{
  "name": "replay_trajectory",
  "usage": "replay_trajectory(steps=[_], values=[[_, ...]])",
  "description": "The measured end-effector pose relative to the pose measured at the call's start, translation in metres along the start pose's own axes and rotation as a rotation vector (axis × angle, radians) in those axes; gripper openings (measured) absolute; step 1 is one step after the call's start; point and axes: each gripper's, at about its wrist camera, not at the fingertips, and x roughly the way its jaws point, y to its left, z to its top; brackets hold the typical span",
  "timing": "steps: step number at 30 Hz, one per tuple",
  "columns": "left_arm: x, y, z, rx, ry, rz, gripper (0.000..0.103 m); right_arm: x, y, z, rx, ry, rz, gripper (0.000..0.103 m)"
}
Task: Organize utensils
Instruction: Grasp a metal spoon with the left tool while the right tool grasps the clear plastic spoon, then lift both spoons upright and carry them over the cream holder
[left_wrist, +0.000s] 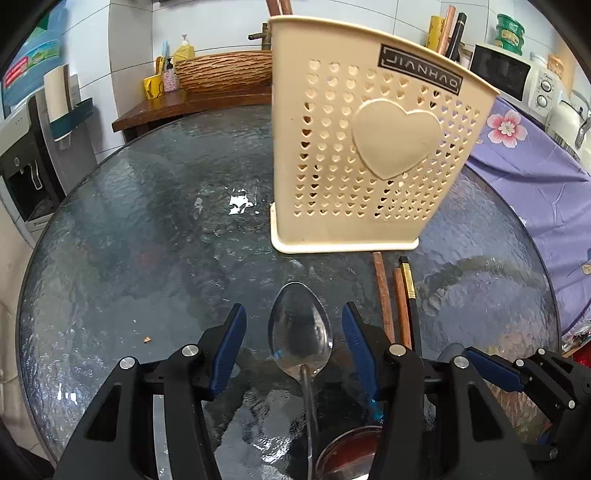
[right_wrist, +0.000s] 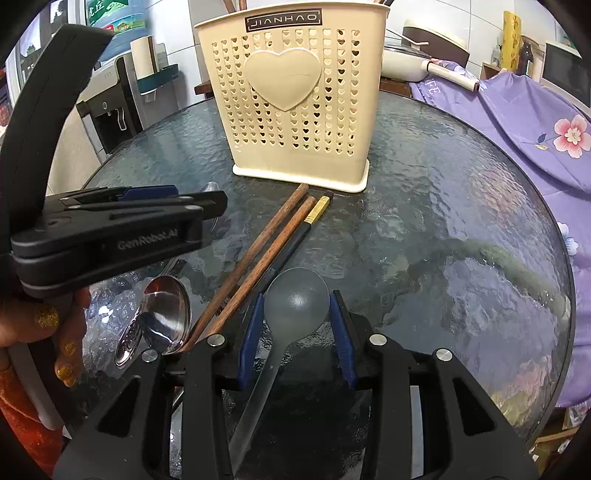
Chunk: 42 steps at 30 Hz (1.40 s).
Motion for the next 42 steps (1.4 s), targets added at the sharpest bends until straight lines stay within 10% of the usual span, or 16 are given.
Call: replay_trajectory(steps=[12, 42], values=[[0.013, -0.014, -0.001, 0.021, 0.032, 0.037, 0.036, 0.001, -0.002, 0.001, -0.008, -0.010, -0.012, 0.037], [-0.046, 0.005, 0.012, -0.058, -0.140, -0.045, 0.036, -0.034, -0.021, 0.027, 0.006, -0.152, 0.049, 0.037]])
